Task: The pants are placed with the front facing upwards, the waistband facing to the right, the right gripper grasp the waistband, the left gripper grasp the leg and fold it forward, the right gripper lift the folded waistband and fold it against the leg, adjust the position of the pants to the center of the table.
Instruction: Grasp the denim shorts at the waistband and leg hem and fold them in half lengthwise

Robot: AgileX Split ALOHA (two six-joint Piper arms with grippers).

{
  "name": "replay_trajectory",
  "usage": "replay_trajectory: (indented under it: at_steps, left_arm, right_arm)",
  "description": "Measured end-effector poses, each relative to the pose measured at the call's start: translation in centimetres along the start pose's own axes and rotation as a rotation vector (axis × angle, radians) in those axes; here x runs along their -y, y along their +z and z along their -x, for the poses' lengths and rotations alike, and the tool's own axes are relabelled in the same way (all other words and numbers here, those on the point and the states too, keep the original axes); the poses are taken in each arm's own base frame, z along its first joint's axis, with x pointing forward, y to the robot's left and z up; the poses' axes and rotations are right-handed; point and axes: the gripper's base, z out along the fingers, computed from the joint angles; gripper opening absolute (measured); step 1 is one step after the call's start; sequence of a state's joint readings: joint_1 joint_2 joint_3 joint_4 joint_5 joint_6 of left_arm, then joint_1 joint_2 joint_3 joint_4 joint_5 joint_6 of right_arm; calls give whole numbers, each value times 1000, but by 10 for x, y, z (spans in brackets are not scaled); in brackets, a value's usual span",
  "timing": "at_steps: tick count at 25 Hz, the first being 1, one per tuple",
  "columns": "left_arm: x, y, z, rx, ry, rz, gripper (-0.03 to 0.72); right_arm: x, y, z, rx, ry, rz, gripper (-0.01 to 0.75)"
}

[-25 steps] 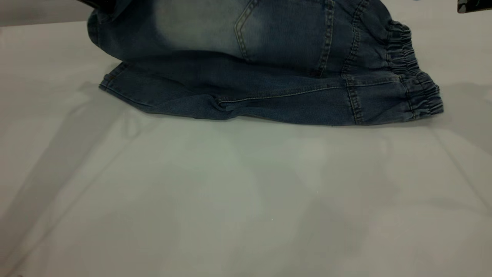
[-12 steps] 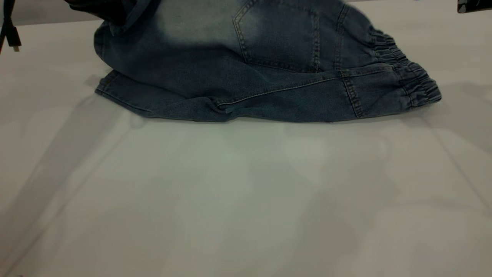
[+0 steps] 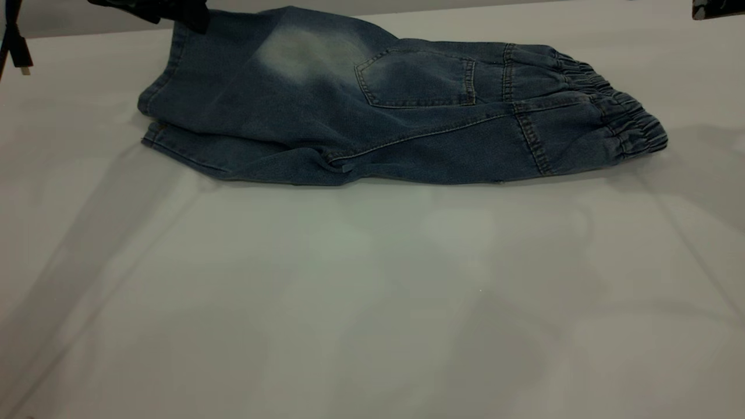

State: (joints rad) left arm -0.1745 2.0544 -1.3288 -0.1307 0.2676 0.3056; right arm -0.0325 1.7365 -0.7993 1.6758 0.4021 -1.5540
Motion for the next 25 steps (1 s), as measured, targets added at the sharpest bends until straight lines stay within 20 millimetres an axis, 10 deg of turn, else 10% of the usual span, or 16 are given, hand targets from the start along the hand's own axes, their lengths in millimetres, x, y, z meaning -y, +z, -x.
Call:
replay_trajectory:
  at_steps: [25]
  left_arm:
    - [1, -26, 34, -23, -150, -67, 510]
  right_arm:
    - [6, -1, -15, -163, 164, -39, 594]
